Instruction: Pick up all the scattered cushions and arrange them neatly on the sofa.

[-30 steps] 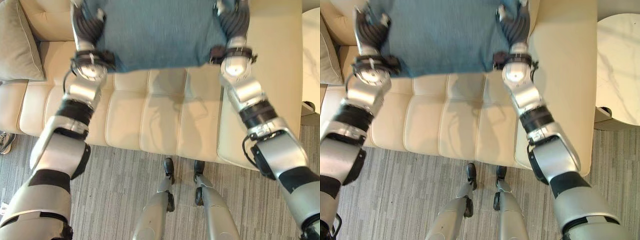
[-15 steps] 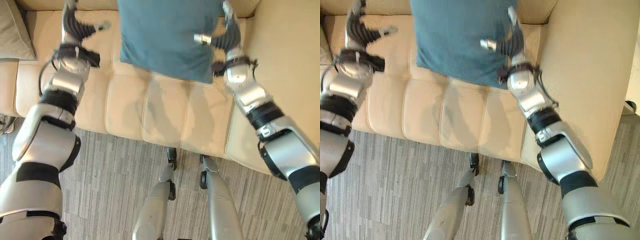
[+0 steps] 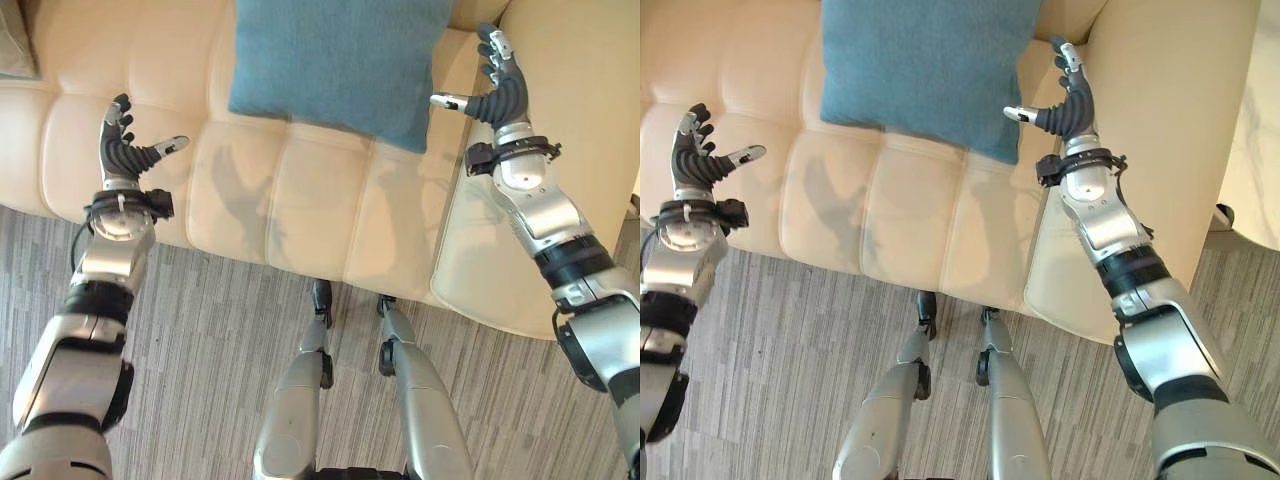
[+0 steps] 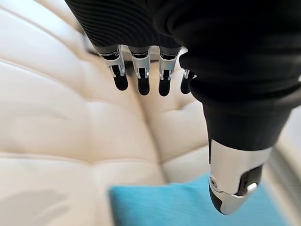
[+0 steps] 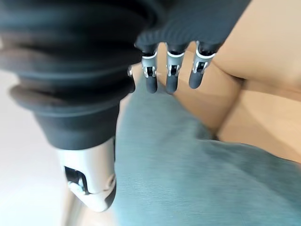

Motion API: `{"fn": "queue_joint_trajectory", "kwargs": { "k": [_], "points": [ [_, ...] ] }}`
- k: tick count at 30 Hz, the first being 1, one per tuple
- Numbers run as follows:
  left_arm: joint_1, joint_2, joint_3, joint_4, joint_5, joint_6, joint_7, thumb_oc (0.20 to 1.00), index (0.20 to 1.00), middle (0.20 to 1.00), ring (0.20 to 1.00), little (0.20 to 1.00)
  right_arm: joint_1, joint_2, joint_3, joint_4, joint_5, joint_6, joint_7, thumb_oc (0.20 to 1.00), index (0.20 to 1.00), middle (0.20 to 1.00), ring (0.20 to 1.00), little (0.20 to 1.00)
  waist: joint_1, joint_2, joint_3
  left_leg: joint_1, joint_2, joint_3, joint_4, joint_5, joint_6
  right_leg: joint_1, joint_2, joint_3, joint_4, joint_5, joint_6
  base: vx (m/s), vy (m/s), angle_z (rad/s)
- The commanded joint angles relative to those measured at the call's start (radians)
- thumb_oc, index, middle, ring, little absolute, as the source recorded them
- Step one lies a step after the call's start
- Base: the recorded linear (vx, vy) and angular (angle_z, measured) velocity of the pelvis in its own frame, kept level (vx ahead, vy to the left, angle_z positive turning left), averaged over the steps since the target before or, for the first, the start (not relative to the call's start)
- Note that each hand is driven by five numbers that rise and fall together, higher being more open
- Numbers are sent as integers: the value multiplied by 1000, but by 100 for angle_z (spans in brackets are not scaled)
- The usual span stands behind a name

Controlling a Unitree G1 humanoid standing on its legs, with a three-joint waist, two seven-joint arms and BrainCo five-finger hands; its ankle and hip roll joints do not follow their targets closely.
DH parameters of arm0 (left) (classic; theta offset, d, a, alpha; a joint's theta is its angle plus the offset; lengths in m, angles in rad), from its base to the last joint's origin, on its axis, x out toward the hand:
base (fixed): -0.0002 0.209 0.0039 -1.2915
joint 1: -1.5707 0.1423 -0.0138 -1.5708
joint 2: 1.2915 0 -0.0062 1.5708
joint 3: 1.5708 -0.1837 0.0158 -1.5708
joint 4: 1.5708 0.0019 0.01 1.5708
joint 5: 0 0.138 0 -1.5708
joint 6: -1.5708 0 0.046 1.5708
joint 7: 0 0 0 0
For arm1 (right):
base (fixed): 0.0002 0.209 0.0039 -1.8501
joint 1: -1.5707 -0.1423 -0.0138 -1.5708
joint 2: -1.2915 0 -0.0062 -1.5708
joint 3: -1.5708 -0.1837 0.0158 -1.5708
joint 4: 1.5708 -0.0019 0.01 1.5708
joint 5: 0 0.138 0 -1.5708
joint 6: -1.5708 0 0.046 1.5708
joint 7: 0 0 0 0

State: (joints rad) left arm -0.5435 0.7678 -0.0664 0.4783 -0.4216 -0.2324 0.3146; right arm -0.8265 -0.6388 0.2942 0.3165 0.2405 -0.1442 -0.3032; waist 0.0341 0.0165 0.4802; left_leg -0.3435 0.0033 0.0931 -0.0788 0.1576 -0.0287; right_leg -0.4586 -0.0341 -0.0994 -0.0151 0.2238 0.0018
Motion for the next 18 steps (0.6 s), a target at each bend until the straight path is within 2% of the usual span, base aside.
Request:
{"fn": "queue_joint_trajectory", "kwargs": {
  "k": [1, 2, 3, 4, 5, 6, 8, 9, 11, 15, 16, 18],
  "points": [
    [182, -48, 91, -74, -10, -31, -45, 1000, 1000, 1000, 1000, 1000, 311, 1, -110, -183, -96, -24, 91, 1000, 1000, 1000, 1000, 1000, -7, -22, -124, 60, -26, 29, 8, -84, -20, 81, -40, -4, 61, -150, 124, 58, -1, -4],
    [183, -48, 91, -75, -9, -31, -45, 1000, 1000, 1000, 1000, 1000, 312, 1, -111, -184, -97, -24, 91, 1000, 1000, 1000, 1000, 1000, -7, -22, -125, 59, -26, 29, 7, -83, -20, 80, -40, -4, 60, -149, 124, 119, 20, -1],
    [332, -95, 114, -150, 44, -4, -96, 1000, 1000, 1000, 1000, 1000, 520, 24, -189, -276, -98, -32, 151, 1000, 1000, 1000, 1000, 1000, -26, -38, -161, 103, -27, 37, 10, -99, -16, 136, -43, -7, 47, -154, 129, 52, 21, -2],
    [332, -95, 114, -150, 44, -4, -96, 1000, 1000, 1000, 1000, 1000, 521, 24, -190, -277, -98, -32, 151, 1000, 1000, 1000, 1000, 1000, -26, -38, -162, 102, -27, 37, 10, -99, -16, 136, -43, -7, 47, -154, 129, 120, 55, 0],
    [464, -122, 141, -202, 112, 23, -151, 1000, 1000, 1000, 1000, 1000, 715, 29, -259, -338, -117, -37, 220, 1000, 1000, 1000, 1000, 1000, -48, -53, -203, 146, -26, 43, 14, -115, -12, 184, -42, -8, 35, -158, 135, 94, 55, -6],
    [527, -140, 166, -220, 136, 33, -175, 1000, 1000, 1000, 1000, 1000, 797, 32, -292, -356, -142, -35, 243, 1000, 1000, 1000, 1000, 1000, -59, -58, -219, 173, -26, 48, 15, -128, -10, 208, -39, -8, 32, -164, 139, 115, 81, -7],
    [579, -153, 176, -228, 175, 44, -198, 1000, 1000, 1000, 1000, 1000, 873, 46, -319, -351, -150, -31, 275, 1000, 1000, 1000, 1000, 1000, -72, -64, -241, 190, -25, 54, 16, -133, -8, 224, -38, -4, 25, -159, 142, 30, 69, -18],
    [681, -209, 184, -214, 194, 64, -230, 1000, 1000, 1000, 1000, 1000, 989, 97, -352, -302, -132, -25, 306, 1000, 1000, 1000, 1000, 1000, -94, -75, -272, 228, -23, 72, 19, -148, -3, 250, -35, 10, 19, -156, 149, -10, 95, -33],
    [751, -258, 191, -190, 224, 81, -258, 1000, 1000, 1000, 1000, 1000, 1061, 125, -361, -228, -163, -7, 337, 1000, 1000, 1000, 1000, 1000, -110, -79, -292, 271, -21, 91, 8, -156, 0, 271, -30, 29, 14, -149, 158, -36, 88, -47],
    [825, -280, 172, -121, 310, 92, -290, 1000, 1000, 1000, 1000, 1000, 1118, 123, -337, -132, -242, 2, 351, 1000, 1000, 1000, 1000, 1000, -134, -82, -311, 302, -20, 128, -8, -160, 5, 258, -25, 58, 28, -113, 179, -147, 85, -50],
    [835, -285, 150, -68, 341, 94, -287, 1000, 1000, 1000, 1000, 1000, 1108, 135, -293, -60, -268, 2, 354, 1000, 1000, 1000, 1000, 1000, -142, -78, -293, 304, -5, 146, -8, -152, 6, 233, -19, 62, 105, -112, 191, -302, 74, -71],
    [818, -298, 132, -23, 355, 100, -277, 1000, 1000, 1000, 1000, 1000, 1095, 152, -263, 11, -275, 4, 344, 1000, 1000, 1000, 1000, 1000, -135, -59, -280, 297, 25, 165, -8, -120, 7, 233, -12, 28, 254, -191, 179, -366, 73, -76]
  ]
}}
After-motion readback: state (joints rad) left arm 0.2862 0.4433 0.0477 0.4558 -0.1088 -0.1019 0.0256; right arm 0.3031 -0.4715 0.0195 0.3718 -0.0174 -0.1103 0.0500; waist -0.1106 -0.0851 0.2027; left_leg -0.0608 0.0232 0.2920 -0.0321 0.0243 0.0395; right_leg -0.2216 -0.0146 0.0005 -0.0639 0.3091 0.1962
